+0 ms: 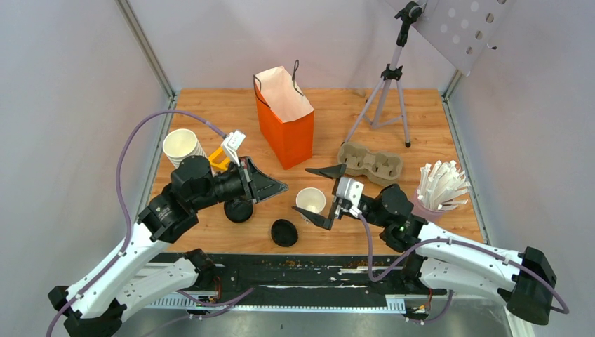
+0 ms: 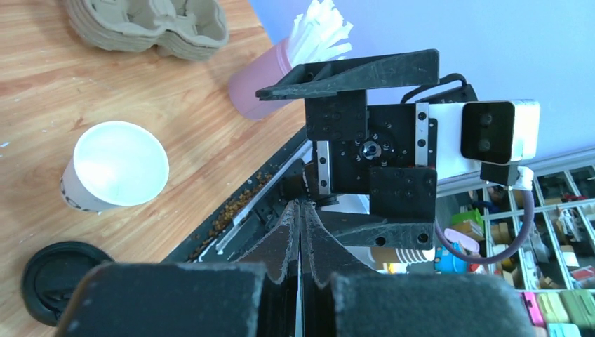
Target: Pack the takeout coffee
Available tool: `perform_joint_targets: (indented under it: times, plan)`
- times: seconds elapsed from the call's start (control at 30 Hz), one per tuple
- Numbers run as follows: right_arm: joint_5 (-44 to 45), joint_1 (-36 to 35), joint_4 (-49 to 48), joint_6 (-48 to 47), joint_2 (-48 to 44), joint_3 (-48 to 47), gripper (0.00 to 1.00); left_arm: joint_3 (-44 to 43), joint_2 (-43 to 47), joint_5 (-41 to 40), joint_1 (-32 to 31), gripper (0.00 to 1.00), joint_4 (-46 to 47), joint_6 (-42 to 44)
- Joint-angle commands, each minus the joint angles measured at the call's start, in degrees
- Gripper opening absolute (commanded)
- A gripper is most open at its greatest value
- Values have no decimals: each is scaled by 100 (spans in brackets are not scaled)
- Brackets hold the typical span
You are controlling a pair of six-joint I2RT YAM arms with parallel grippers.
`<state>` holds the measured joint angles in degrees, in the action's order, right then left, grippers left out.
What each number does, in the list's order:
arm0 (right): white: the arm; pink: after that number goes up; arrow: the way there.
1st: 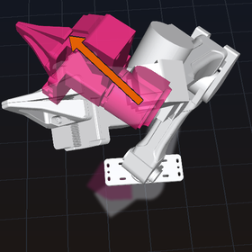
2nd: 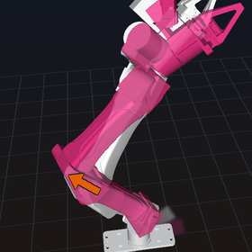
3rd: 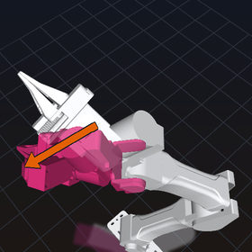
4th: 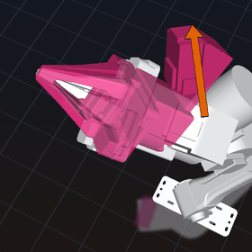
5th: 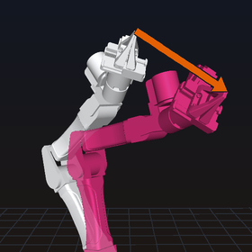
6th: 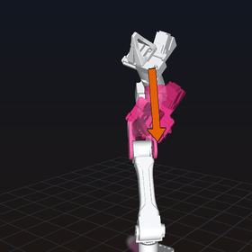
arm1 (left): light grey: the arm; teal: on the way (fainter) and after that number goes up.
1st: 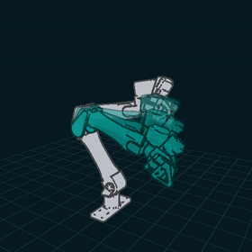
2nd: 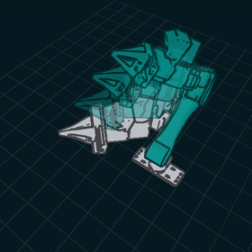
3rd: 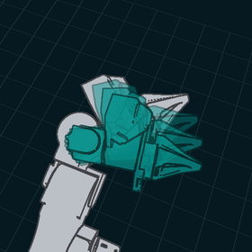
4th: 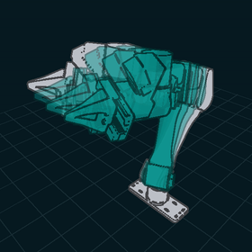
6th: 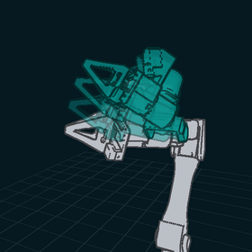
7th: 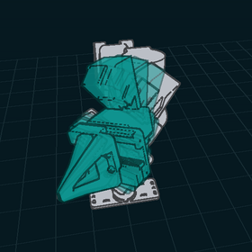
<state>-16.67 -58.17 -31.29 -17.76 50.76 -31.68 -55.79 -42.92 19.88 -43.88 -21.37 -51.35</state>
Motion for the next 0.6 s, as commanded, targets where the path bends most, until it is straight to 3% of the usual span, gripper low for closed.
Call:
perform_joint_targets:
  times: [0.0, 0.13, 0.33, 0.57]
  plan:
    - [666, -147, -367, -50, -56, 49, 99, -258, -40, -458, 2, 4, -669, 688]
    - [1303, -151, 385, 593, -529, -57, 97, -70, -278, -1357, -2, 30, -1825, 1452]
    - [2240, -151, 1964, 1709, -1367, -402, 96, 887, -1056, -1818, -11, 37, -1910, 1490]
    - [2676, -151, 3188, 2263, -1945, -827, 93, 1314, -1953, -2335, -324, 37, -1494, 1496]
